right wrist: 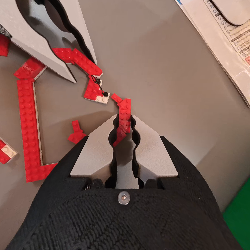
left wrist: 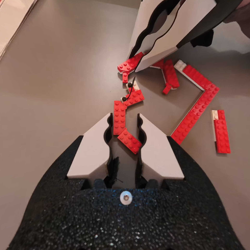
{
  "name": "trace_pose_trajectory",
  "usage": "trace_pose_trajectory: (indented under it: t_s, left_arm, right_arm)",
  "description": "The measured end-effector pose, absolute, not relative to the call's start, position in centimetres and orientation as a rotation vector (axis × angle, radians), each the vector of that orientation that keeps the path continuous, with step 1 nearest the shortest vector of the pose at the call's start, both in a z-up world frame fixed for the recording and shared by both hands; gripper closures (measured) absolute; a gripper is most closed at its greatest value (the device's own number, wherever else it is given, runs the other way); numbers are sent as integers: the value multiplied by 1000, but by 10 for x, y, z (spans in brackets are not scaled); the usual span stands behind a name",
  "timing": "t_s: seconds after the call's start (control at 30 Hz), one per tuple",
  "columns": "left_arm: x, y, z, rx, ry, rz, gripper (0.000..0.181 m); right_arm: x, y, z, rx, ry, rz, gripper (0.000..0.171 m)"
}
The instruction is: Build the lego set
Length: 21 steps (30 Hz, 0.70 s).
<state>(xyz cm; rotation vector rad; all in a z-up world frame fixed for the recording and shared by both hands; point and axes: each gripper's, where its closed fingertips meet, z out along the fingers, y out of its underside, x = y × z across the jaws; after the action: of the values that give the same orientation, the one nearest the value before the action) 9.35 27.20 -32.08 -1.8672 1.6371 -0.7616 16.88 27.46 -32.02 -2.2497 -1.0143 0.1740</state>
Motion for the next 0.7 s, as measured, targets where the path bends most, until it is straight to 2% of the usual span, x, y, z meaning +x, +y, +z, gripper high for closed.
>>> trace_pose_trajectory:
  t_s: [0.1,0.33,0.7]
  left_arm:
    - [92,273,-321,-1883,1627,-773,146]
    - [93,268,-320,-1873,1638,-815,137]
    - [91,272,-321,-1861,1644,-752,144]
  right_arm:
    - [169,276,-320,-2245,-1001,177,156]
    - [172,279,-317,-2230,-949,209,144]
    - [169,278,-317,-2222,-915,334,145]
